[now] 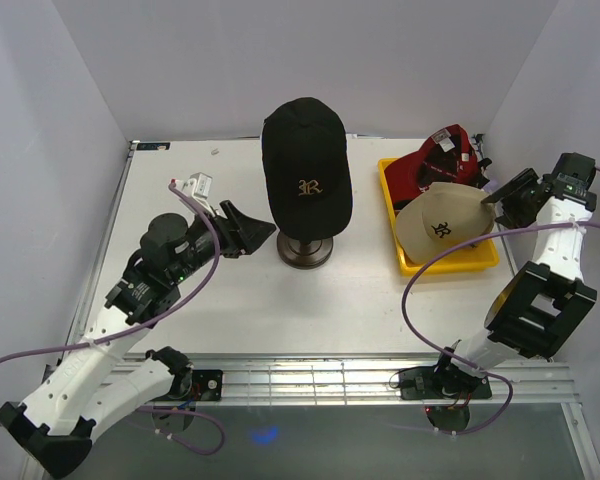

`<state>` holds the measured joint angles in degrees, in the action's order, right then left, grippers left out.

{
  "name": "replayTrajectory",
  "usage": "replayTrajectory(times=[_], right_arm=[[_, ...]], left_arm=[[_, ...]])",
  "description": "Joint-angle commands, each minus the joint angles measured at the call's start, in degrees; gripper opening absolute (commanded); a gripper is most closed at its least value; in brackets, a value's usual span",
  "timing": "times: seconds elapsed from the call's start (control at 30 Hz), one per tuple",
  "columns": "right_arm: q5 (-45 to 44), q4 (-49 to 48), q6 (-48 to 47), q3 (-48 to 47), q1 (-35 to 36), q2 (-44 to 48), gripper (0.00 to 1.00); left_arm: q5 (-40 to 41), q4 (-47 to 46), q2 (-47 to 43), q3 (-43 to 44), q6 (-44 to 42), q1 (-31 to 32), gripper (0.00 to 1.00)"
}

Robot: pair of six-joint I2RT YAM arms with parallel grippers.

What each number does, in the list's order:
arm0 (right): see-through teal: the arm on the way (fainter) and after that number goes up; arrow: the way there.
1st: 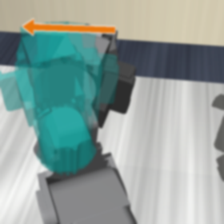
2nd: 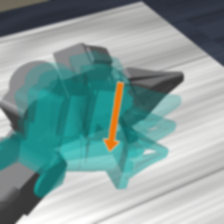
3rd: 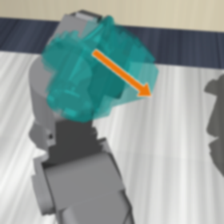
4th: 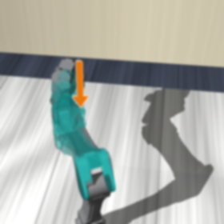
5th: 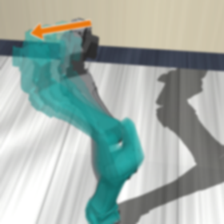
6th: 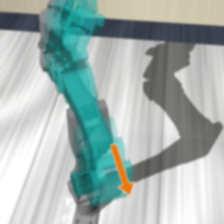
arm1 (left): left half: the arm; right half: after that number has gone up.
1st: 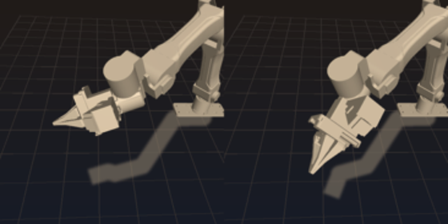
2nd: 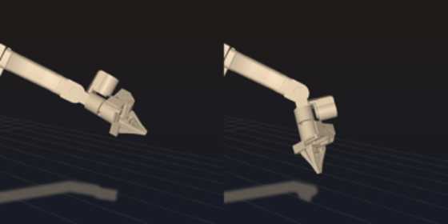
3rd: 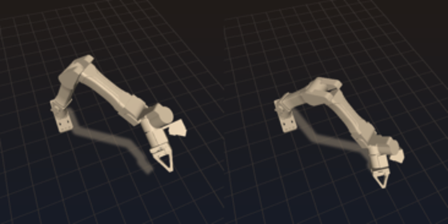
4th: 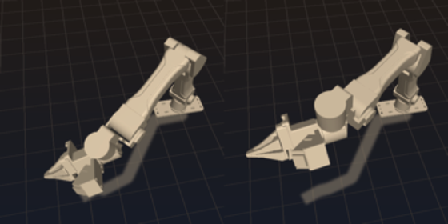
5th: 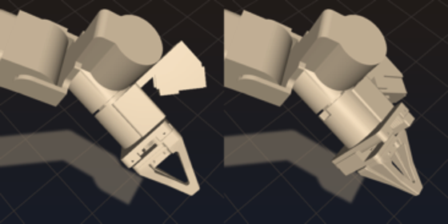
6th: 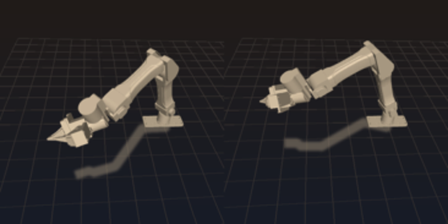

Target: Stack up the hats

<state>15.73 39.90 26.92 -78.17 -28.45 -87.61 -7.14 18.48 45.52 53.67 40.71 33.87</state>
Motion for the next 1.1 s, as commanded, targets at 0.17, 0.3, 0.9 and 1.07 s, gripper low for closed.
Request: replayTrajectory(times=[0.17,0.3,0.9,1.07], right_arm=[[1.2,-5.5,2.5,0.8,-0.2,-0.5,0.51],[2.1,-7.2,3.6,2.4,-0.1,-0.3,0.46],[3.0,-10.3,5.9,5.8,0.9,0.2,0.20],[2.8,-9.8,5.8,4.9,1.0,0.9,0.08]], left_arm=[[-1.1,-1.9,0.5,-0.9,-0.6,-0.3,0.68],[-0.9,-1.7,0.9,-0.8,-0.8,-0.2,0.68],[-0.9,-1.7,2.0,-0.5,-1.0,-0.3,0.67],[-0.9,-1.4,2.5,-0.1,-1.1,-0.2,0.67]])
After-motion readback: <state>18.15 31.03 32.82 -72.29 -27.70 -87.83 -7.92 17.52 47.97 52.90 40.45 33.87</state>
